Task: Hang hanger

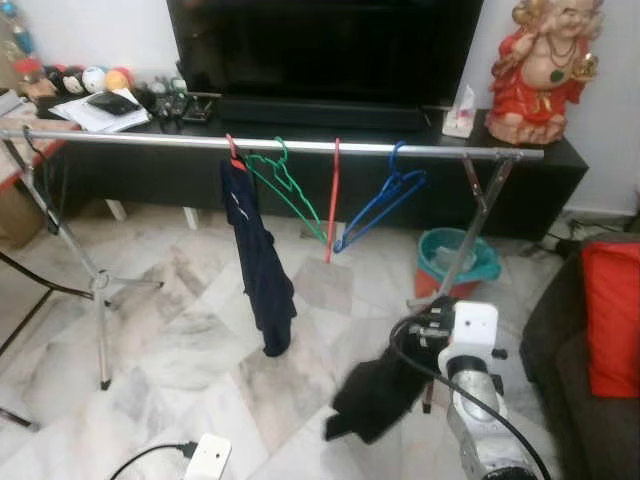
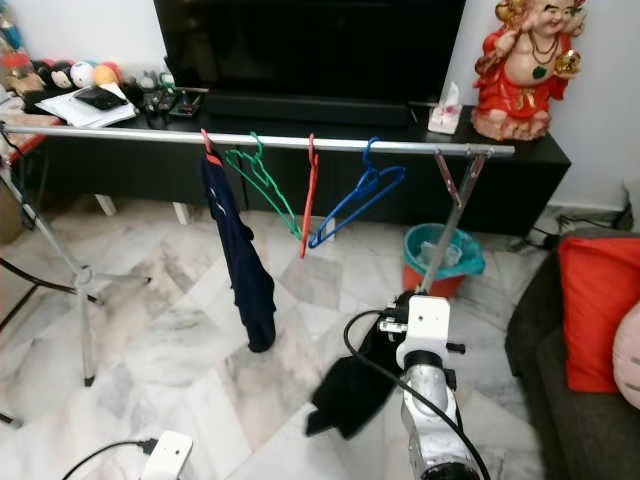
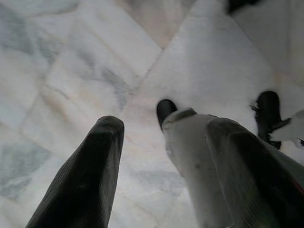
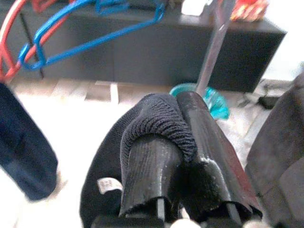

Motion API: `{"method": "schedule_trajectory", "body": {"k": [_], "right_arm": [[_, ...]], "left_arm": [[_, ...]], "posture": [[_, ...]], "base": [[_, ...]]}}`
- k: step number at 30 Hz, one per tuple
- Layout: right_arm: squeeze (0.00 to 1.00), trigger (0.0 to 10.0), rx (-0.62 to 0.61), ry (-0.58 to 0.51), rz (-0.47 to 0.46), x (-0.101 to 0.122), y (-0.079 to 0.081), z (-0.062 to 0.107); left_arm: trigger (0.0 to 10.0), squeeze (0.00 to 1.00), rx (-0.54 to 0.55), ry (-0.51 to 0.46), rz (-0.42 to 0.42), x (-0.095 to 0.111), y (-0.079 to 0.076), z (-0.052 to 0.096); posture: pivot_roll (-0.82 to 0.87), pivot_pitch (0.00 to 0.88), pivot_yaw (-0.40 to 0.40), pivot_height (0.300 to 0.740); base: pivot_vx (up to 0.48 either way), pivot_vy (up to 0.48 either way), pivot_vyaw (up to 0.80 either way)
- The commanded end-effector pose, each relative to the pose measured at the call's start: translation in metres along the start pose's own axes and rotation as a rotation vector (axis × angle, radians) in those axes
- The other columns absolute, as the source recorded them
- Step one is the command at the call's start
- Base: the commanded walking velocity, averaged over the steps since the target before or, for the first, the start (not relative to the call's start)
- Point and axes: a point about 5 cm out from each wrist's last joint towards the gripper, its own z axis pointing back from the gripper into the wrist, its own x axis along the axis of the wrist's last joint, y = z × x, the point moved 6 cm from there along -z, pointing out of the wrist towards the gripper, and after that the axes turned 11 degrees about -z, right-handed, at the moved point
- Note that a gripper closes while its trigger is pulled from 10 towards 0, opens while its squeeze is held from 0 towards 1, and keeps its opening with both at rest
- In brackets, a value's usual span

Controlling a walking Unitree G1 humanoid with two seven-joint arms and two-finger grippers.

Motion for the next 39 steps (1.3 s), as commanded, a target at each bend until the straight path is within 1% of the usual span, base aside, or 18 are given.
{"method": "schedule_trajectory", "body": {"k": [1, 2, 6, 10, 11, 12, 13, 14, 15, 17, 19, 21, 23, 25, 26, 31, 35, 39], "right_arm": [[0.00, 10.0, -0.006, -0.006, -0.019, 0.003, 0.001, -0.003], [0.00, 10.0, -0.022, 0.037, -0.008, -0.007, -0.004, -0.004], [0.00, 10.0, -0.038, 0.083, -0.012, -0.016, -0.012, -0.005], [0.00, 10.0, -0.077, 0.174, -0.048, -0.035, -0.023, -0.004], [0.00, 10.0, -0.083, 0.215, -0.043, -0.043, -0.027, -0.001], [0.00, 10.0, -0.083, 0.215, -0.043, -0.043, -0.027, -0.001], [0.00, 10.0, -0.092, 0.261, -0.046, -0.053, -0.030, 0.002], [0.00, 10.0, -0.095, 0.276, -0.047, -0.056, -0.031, 0.003], [0.00, 10.0, -0.095, 0.276, -0.047, -0.056, -0.031, 0.003], [0.00, 10.0, -0.094, 0.330, -0.044, -0.068, -0.033, 0.009], [0.00, 10.0, -0.089, 0.367, -0.039, -0.076, -0.034, 0.013], [0.00, 10.0, -0.105, 0.419, -0.057, -0.088, -0.036, 0.021], [0.00, 10.0, -0.114, 0.432, -0.057, -0.091, -0.037, 0.023], [0.00, 10.0, -0.099, 0.435, -0.066, -0.093, -0.034, 0.024], [0.00, 10.0, -0.094, 0.436, -0.070, -0.093, -0.034, 0.024], [0.00, 10.0, -0.111, 0.435, -0.111, -0.094, -0.034, 0.026], [0.00, 10.0, -0.109, 0.449, -0.102, -0.097, -0.036, 0.027], [0.00, 10.0, -0.111, 0.473, -0.097, -0.103, -0.038, 0.032]], "left_arm": [[10.0, 0.00, 0.019, 0.000, -0.022, -0.001, 0.006, 0.001], [10.0, 0.00, 0.053, -0.001, -0.060, 0.000, 0.011, 0.001], [10.0, 0.00, 0.085, -0.024, -0.014, 0.002, 0.012, 0.001], [10.0, 0.00, 0.138, -0.091, 0.060, 0.010, 0.016, 0.003], [10.0, 0.00, 0.171, -0.137, 0.074, 0.021, 0.026, 0.004], [10.0, 0.00, 0.171, -0.137, 0.074, 0.021, 0.026, 0.004], [10.0, 0.00, 0.258, -0.343, 0.071, 0.084, 0.066, 0.011], [10.0, 0.00, 0.284, -0.408, 0.069, 0.104, 0.077, 0.015], [10.0, 0.00, 0.284, -0.408, 0.069, 0.104, 0.077, 0.015], [10.0, 0.00, 0.326, -0.551, 0.077, 0.143, 0.091, 0.027], [10.0, 0.00, 0.345, -0.641, 0.087, 0.165, 0.096, 0.037], [10.0, 0.00, 0.368, -0.756, 0.086, 0.189, 0.103, 0.052], [10.0, 0.00, 0.380, -0.790, 0.078, 0.196, 0.106, 0.057], [10.0, 0.00, 0.383, -0.871, 0.095, 0.209, 0.110, 0.069], [10.0, 0.00, 0.385, -0.880, 0.092, 0.211, 0.110, 0.071], [10.0, 0.00, 0.375, -0.994, 0.053, 0.233, 0.104, 0.091], [10.0, 0.00, 0.363, -1.041, 0.055, 0.242, 0.099, 0.100], [10.0, 0.00, 0.350, -1.061, 0.049, 0.248, 0.095, 0.104]], "posture": [[0.05, 0.000, 0.008, 0.740], [0.05, 0.000, 0.010, 0.740], [0.07, 0.000, 0.006, 0.740], [0.06, 0.000, -0.001, 0.740], [0.06, 0.000, -0.003, 0.740], [0.06, 0.000, -0.003, 0.740], [0.06, 0.000, -0.004, 0.740], [0.06, 0.000, -0.004, 0.740], [0.06, 0.000, -0.004, 0.740], [0.06, 0.000, -0.008, 0.740], [0.07, 0.000, -0.009, 0.740], [0.07, 0.000, -0.009, 0.740], [0.07, 0.000, -0.009, 0.740], [0.07, 0.000, -0.009, 0.740], [0.07, 0.000, -0.009, 0.740], [0.06, 0.000, -0.008, 0.740], [0.07, 0.000, -0.013, 0.740], [0.07, 0.000, -0.017, 0.740]], "base": [[0.000, 0.000, 0.00], [0.000, 0.000, 0.00], [0.000, 0.000, 0.00], [0.000, 0.000, 0.00], [0.000, 0.000, 0.00], [0.000, 0.000, 0.00], [0.000, 0.000, 0.00], [0.000, 0.000, 0.00], [0.000, 0.000, 0.00], [0.000, 0.000, 0.00], [0.000, 0.000, 0.00], [0.000, 0.000, 0.00], [0.000, 0.000, 0.00], [0.000, 0.000, 0.00], [0.000, 0.000, 0.00], [0.000, 0.000, 0.00], [0.060, 0.000, 0.00], [0.272, 0.000, 0.00]]}}
